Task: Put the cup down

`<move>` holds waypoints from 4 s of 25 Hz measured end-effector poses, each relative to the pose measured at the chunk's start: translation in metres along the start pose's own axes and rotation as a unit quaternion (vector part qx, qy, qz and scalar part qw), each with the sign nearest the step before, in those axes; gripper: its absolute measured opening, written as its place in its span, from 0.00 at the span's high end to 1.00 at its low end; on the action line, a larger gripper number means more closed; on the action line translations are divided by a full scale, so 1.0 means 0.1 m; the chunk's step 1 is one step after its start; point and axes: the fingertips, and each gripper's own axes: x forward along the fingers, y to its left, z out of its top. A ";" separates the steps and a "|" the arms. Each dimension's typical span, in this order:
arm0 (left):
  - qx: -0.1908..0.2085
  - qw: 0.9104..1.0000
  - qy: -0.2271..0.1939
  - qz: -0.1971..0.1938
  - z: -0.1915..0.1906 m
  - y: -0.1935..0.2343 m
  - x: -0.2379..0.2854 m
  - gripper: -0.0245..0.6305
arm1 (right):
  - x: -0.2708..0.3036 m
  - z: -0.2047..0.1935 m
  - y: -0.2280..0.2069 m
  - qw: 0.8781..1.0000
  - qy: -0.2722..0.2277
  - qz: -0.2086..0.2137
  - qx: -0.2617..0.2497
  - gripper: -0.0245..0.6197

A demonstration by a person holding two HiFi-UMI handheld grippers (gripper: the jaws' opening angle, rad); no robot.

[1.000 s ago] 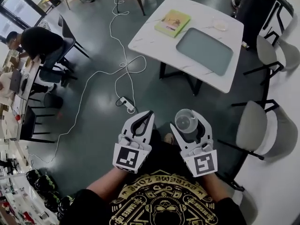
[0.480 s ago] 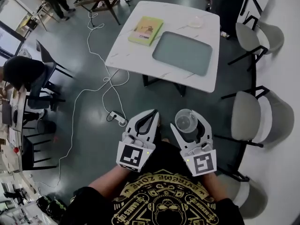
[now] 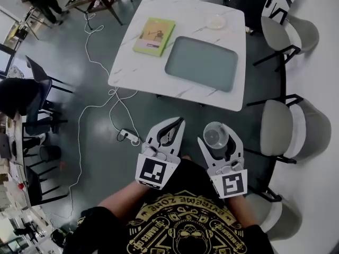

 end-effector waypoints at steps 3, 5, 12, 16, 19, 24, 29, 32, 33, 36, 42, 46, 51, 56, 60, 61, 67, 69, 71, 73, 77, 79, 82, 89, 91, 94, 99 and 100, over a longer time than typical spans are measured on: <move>0.008 1.000 -0.002 -0.012 0.06 0.15 0.22 0.96 | 0.19 0.00 -0.14 1.000 0.012 -0.016 0.001 0.53; 0.004 1.000 0.000 -0.018 0.06 0.26 0.34 0.96 | 0.31 0.01 -0.21 1.000 0.014 -0.027 0.001 0.53; -0.002 1.000 -0.001 -0.029 0.09 0.60 0.58 0.96 | 0.67 0.09 -0.38 0.997 0.023 -0.058 -0.038 0.53; -0.006 0.999 -0.006 -0.033 0.11 0.83 0.68 0.96 | 0.91 0.13 -0.42 0.996 0.028 -0.071 -0.041 0.53; -0.010 0.999 -0.012 -0.038 0.13 0.99 0.73 0.96 | 1.07 0.16 -0.44 0.995 0.032 -0.081 -0.047 0.53; -0.005 0.999 -0.014 -0.039 0.13 1.20 0.85 0.96 | 1.31 0.23 -0.47 0.994 0.034 -0.090 -0.053 0.53; -0.018 0.999 -0.011 -0.034 0.12 1.29 0.95 0.96 | 1.47 0.26 -0.62 0.993 0.038 -0.097 -0.052 0.53; -0.026 0.999 -0.006 -0.026 0.10 1.36 1.04 0.96 | 1.58 0.25 -0.73 0.993 0.037 -0.095 -0.053 0.53; -0.027 0.999 -0.004 -0.021 0.09 1.38 1.07 0.96 | 1.62 0.24 -0.77 0.993 0.038 -0.093 -0.053 0.53; -0.029 1.000 0.003 -0.005 0.08 1.43 1.19 0.96 | 1.74 0.21 -0.90 0.994 0.040 -0.084 -0.054 0.53; -0.030 0.999 0.011 0.026 0.08 1.45 1.45 0.96 | 1.97 0.08 -1.19 0.996 0.042 -0.057 -0.048 0.53; -0.031 0.998 0.018 0.046 0.08 1.44 1.62 0.96 | 2.09 0.00 -1.34 0.998 0.044 -0.036 -0.040 0.53; -0.032 0.997 0.030 0.069 0.01 1.45 1.83 0.96 | 2.22 -0.11 -1.48 0.998 0.047 -0.009 -0.033 0.53; -0.024 0.994 0.060 0.092 -0.19 1.48 2.00 0.96 | 2.36 -0.26 -1.58 0.998 0.057 0.016 -0.034 0.53; -0.025 0.991 0.078 0.108 -0.33 1.54 2.09 0.96 | 2.49 -0.40 -1.63 0.997 0.068 0.031 -0.032 0.53; -0.025 0.990 0.082 0.112 -0.36 1.55 2.11 0.96 | 2.51 -0.44 -1.65 0.996 0.070 0.033 -0.031 0.53; -0.031 0.986 0.103 0.128 -0.54 1.66 2.23 0.96 | 2.68 -0.64 -1.75 0.996 0.080 0.036 -0.023 0.53; -0.032 0.985 0.108 0.131 -0.58 1.70 2.25 0.96 | 2.72 -0.69 -1.78 0.996 0.083 0.033 -0.019 0.53; -0.032 0.984 0.113 0.132 -0.62 1.72 2.28 0.96 | 2.76 -0.76 -1.81 0.996 0.087 0.029 -0.018 0.53; -0.032 0.984 0.118 0.131 -0.67 1.75 2.32 0.96 | 2.80 -0.83 -1.82 0.995 0.093 0.026 -0.018 0.53; -0.034 0.983 0.125 0.130 -0.75 1.79 2.40 0.96 | 2.85 -0.97 -1.84 0.994 0.104 0.020 -0.014 0.53; -0.035 0.982 0.131 0.128 -0.79 1.80 2.44 0.96 | 2.87 -1.04 -1.85 0.994 0.110 0.017 -0.013 0.53; -0.037 0.982 0.137 0.124 -0.85 1.79 2.51 0.96 | 2.88 -1.13 -1.87 0.993 0.119 0.014 -0.011 0.53; -0.037 0.982 0.152 0.110 -0.97 1.69 2.60 0.96 | 2.86 -1.33 -1.95 0.990 0.142 0.001 -0.006 0.53; -0.037 0.981 0.155 0.108 -1.00 1.68 2.62 0.96 | 2.86 -1.39 -1.95 0.989 0.150 0.000 -0.004 0.53; -0.037 0.981 0.159 0.105 -1.04 1.66 2.63 0.96 | 2.85 -1.49 -1.96 0.987 0.162 -0.001 -0.001 0.53; -0.039 0.981 0.163 0.101 -1.09 1.62 2.63 0.96 | 2.81 -1.63 -1.96 0.984 0.180 -0.005 0.005 0.53; -0.039 0.981 0.164 0.100 -1.10 1.61 2.63 0.96 | 2.79 -1.66 -1.96 0.983 0.184 -0.006 0.005 0.53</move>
